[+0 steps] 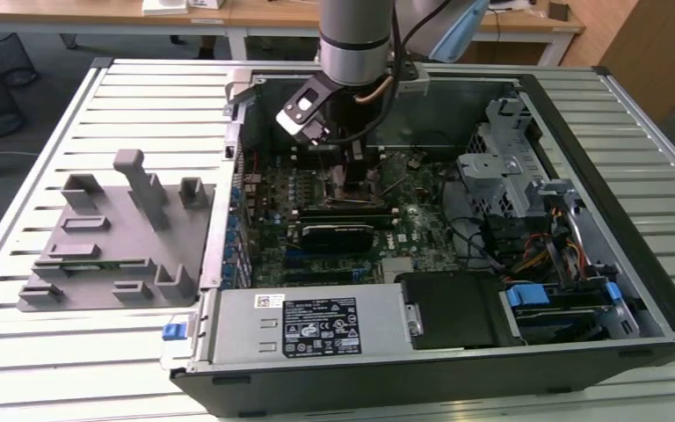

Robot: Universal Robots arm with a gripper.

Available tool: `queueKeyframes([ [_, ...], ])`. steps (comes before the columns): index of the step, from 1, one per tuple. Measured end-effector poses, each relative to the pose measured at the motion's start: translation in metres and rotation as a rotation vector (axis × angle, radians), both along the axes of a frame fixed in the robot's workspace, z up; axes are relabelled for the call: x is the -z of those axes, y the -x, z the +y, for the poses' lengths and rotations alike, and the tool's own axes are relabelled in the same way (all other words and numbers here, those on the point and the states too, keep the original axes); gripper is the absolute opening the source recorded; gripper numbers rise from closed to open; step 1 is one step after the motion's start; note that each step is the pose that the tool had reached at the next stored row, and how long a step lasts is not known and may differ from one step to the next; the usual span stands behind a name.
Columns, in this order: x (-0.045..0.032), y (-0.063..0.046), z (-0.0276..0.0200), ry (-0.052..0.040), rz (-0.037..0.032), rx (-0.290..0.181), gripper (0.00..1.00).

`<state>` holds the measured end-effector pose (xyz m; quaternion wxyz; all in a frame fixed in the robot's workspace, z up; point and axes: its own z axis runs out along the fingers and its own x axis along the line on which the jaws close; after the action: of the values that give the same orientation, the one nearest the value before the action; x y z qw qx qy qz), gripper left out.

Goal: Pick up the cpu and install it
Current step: 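Place the cpu into insertion slot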

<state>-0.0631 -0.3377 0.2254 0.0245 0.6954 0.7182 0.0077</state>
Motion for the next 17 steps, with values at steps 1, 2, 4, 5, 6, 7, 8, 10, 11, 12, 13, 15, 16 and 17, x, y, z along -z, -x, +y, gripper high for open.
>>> queueKeyframes([
  [1,0.0013,0.0,0.0001,-0.0001,0.0,0.0,0.54],
  [2,0.0025,0.0,0.0001,-0.0002,0.0,0.0,0.54],
  [4,0.0044,0.0,0.0001,-0.0013,-0.0001,0.0,0.54],
  [5,0.0053,0.0,0.0001,-0.0017,0.0,0.0,0.54],
  [6,0.0061,0.0,0.0001,-0.0018,0.0,0.0,0.54],
  [7,0.007,0.0,0.0002,-0.0019,0.0,0.0,0.54],
  [8,0.0076,0.0,0.0002,-0.0018,0.0,0.0,0.54],
  [10,0.0085,0.0,0.0002,-0.0018,0.0001,0.0,0.54],
  [11,0.0091,0.0,0.0003,-0.0018,0.0,0.0,0.54],
  [12,0.0098,0.0,0.0005,-0.0018,0.0001,0.0,0.54],
  [13,0.0107,0.0,0.0008,-0.0019,0.0,0.0,0.54],
  [15,0.0128,0.0,0.0014,-0.0017,0.0001,0.0,0.54],
  [16,0.0139,0.0,0.0019,-0.0018,0.0,0.001,0.54],
  [17,0.0149,-0.001,0.0024,-0.0019,0.0,0.001,0.54],
])
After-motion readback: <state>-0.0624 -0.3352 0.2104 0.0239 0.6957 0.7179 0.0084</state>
